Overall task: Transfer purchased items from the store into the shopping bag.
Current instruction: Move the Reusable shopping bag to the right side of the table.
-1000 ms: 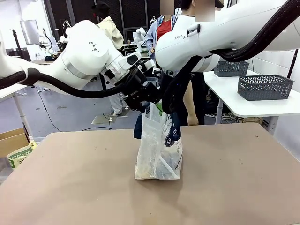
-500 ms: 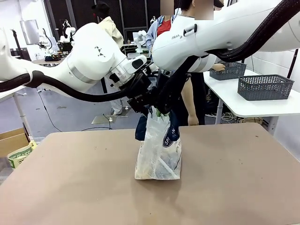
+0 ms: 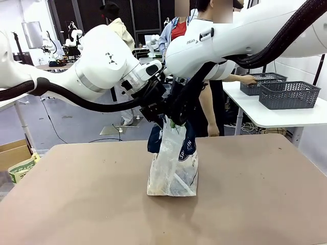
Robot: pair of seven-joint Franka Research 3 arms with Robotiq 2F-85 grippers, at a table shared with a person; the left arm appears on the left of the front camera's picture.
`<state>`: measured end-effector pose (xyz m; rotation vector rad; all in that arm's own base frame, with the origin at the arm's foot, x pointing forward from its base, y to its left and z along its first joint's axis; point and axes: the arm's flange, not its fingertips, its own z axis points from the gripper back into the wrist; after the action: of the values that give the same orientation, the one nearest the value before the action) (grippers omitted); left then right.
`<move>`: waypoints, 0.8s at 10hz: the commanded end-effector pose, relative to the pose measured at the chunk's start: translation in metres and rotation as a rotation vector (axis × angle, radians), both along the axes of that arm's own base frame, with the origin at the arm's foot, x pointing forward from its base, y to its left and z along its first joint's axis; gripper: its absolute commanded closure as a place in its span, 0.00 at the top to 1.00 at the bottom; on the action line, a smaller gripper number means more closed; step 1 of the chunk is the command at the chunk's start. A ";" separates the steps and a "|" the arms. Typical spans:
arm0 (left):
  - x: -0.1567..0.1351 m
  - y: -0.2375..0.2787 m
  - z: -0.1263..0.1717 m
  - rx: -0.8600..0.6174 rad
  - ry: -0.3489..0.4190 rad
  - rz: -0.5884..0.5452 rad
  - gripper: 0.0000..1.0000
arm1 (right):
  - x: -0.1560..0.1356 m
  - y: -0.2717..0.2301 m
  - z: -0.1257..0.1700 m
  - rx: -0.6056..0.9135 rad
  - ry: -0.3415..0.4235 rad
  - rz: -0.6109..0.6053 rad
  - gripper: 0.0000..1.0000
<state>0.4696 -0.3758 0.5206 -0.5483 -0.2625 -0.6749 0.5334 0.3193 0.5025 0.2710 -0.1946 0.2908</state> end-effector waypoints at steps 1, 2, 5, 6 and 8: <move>-0.005 -0.006 0.000 0.017 -0.017 0.056 1.00 | 0.003 0.010 0.004 0.010 0.013 -0.016 0.00; -0.005 -0.007 0.000 0.035 -0.023 0.086 1.00 | 0.003 0.011 0.004 0.011 0.011 -0.017 0.00; -0.007 -0.003 0.000 0.025 -0.033 0.124 1.00 | 0.003 0.010 0.005 0.012 0.010 -0.010 0.00; -0.008 0.000 0.001 0.017 -0.037 0.142 1.00 | 0.003 0.010 0.005 0.013 0.009 -0.009 0.00; -0.011 0.003 0.001 0.012 -0.033 0.172 1.00 | 0.004 0.011 0.005 0.010 0.011 -0.014 0.00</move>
<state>0.4679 -0.3762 0.5232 -0.5072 -0.3177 -0.5543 0.5323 0.3230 0.5040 0.2739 -0.1956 0.2930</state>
